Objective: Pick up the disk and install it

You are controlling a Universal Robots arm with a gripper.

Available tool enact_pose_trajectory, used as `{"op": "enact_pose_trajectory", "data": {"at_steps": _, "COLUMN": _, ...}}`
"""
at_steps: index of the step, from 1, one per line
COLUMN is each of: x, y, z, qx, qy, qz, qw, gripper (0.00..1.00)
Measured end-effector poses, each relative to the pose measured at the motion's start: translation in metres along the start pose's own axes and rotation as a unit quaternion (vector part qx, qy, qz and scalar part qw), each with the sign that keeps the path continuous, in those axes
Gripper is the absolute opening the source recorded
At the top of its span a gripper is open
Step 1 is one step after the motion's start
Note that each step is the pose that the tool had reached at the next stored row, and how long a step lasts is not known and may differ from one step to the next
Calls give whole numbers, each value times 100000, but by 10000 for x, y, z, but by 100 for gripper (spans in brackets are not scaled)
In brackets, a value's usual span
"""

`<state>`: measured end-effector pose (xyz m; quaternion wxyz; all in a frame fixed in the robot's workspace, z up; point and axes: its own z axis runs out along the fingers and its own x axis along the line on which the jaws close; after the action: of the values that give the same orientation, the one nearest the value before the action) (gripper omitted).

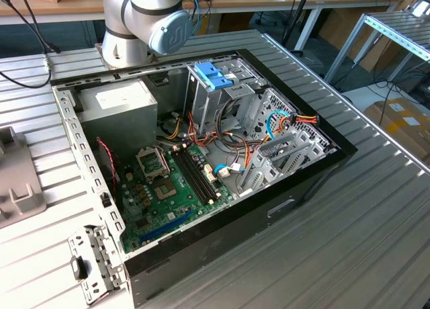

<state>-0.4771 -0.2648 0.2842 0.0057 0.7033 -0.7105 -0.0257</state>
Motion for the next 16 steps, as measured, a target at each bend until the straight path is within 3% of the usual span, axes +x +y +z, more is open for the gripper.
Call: {"op": "enact_pose_trajectory", "data": {"at_steps": 16, "x": 0, "y": -1, "z": 13, "qx": 8, "qy": -3, "qz": -2, "qw": 100000, "gripper": 37}}
